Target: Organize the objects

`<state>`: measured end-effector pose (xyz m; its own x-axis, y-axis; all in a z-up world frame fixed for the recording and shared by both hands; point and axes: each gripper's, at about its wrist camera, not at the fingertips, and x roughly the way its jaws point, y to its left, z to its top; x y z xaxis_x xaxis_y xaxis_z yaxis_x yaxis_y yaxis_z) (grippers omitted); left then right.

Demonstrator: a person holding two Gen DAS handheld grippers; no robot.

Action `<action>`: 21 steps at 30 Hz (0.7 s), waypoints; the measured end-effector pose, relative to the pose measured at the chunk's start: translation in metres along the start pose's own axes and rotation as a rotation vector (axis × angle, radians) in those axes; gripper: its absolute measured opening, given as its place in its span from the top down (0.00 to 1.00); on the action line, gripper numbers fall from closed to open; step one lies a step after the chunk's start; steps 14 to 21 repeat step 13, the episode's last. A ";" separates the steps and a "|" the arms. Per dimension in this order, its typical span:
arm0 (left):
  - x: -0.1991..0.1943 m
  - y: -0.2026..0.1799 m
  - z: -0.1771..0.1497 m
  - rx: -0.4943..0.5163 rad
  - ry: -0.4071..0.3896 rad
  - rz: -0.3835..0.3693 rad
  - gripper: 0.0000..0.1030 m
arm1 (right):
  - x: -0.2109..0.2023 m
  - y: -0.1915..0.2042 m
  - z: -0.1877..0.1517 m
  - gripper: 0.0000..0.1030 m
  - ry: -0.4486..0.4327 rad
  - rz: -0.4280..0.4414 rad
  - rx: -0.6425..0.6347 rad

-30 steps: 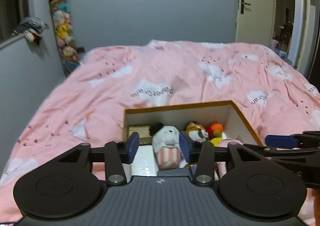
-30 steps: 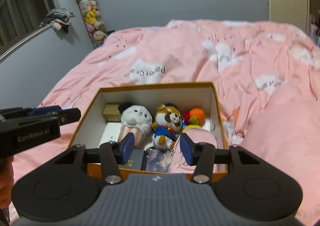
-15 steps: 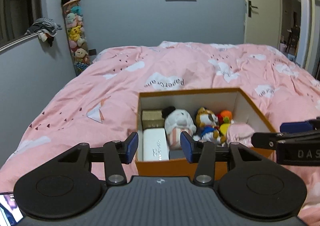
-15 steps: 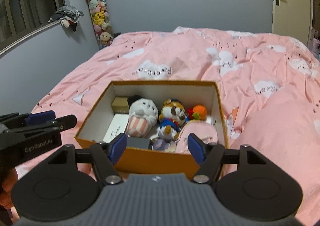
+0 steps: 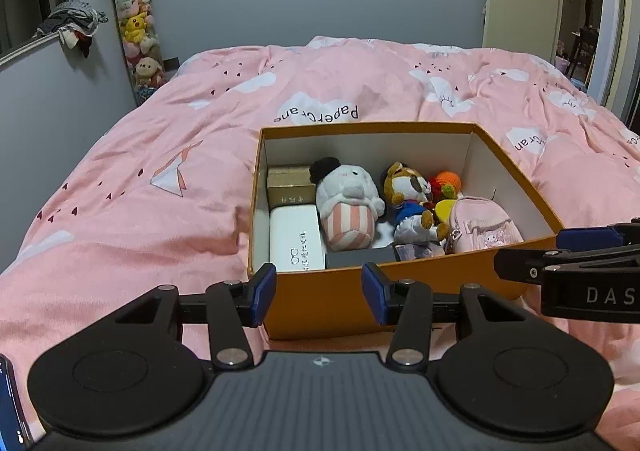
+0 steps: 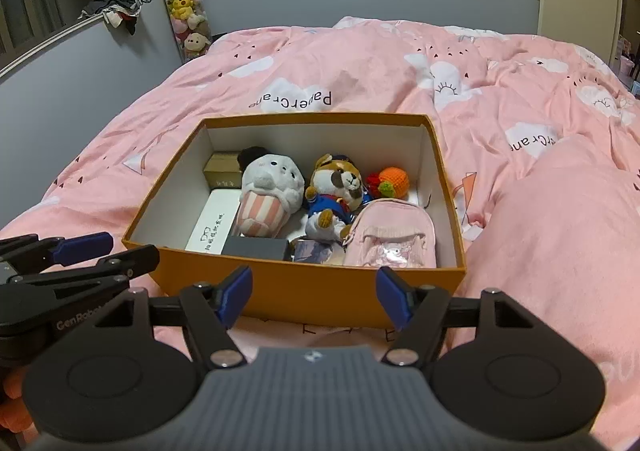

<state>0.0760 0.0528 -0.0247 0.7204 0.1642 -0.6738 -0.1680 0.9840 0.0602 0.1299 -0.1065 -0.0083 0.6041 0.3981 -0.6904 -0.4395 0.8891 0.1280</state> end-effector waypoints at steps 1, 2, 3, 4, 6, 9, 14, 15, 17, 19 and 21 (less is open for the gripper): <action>0.000 0.000 0.000 0.000 0.002 -0.001 0.46 | 0.000 0.000 0.000 0.31 0.000 -0.001 -0.001; 0.000 0.000 0.000 -0.001 0.005 -0.001 0.46 | 0.000 0.000 0.000 0.31 0.000 0.000 0.000; 0.000 0.001 -0.001 -0.002 0.007 -0.001 0.46 | 0.000 0.000 0.000 0.30 -0.001 0.000 0.000; 0.000 0.001 0.000 -0.002 0.008 -0.002 0.46 | 0.000 0.000 -0.001 0.30 0.000 0.000 0.001; -0.001 0.001 0.000 -0.002 0.008 -0.003 0.46 | 0.000 0.000 0.000 0.30 0.003 0.000 0.000; -0.001 0.001 0.000 -0.004 0.007 -0.004 0.43 | 0.000 0.001 -0.001 0.30 0.006 0.000 0.002; -0.001 0.001 0.000 -0.007 0.007 -0.005 0.41 | 0.000 0.001 -0.002 0.30 0.009 0.001 0.005; -0.001 0.001 0.000 -0.007 0.007 -0.005 0.41 | 0.000 0.001 -0.002 0.30 0.009 0.001 0.005; -0.001 0.001 0.000 -0.007 0.007 -0.005 0.41 | 0.000 0.001 -0.002 0.30 0.009 0.001 0.005; -0.001 0.001 0.000 -0.007 0.007 -0.005 0.41 | 0.000 0.001 -0.002 0.30 0.009 0.001 0.005; -0.001 0.001 0.000 -0.007 0.007 -0.005 0.41 | 0.000 0.001 -0.002 0.30 0.009 0.001 0.005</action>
